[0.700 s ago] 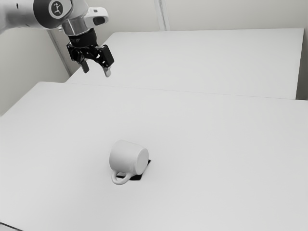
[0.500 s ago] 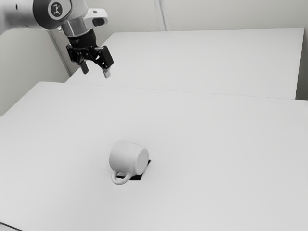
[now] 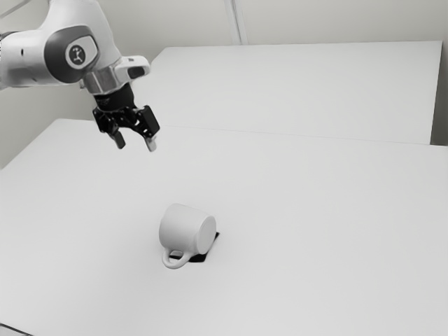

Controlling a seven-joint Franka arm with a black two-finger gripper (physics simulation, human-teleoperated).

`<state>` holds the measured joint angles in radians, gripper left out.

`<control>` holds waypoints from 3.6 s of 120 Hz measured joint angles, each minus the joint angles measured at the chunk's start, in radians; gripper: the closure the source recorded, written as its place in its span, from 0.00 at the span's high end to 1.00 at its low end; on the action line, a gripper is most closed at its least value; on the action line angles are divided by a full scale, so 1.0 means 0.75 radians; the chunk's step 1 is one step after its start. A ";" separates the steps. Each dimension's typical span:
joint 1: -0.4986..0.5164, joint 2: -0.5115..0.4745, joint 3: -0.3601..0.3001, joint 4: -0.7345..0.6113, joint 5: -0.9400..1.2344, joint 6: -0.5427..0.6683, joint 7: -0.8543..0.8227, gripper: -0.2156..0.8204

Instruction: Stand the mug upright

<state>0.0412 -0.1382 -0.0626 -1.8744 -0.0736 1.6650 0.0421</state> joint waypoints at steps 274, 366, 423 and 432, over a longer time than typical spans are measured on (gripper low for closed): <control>0.143 0.090 0.138 -0.710 -1.518 0.368 1.461 0.06; 0.046 -0.052 -0.074 -0.452 -0.065 0.462 0.685 0.04; 0.049 -0.077 -0.133 -0.874 0.092 1.110 0.256 0.04; 0.050 -0.067 -0.134 -0.905 0.093 1.191 0.211 0.04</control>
<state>0.0787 -0.1884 -0.1629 -2.5532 -0.0037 2.5585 0.2007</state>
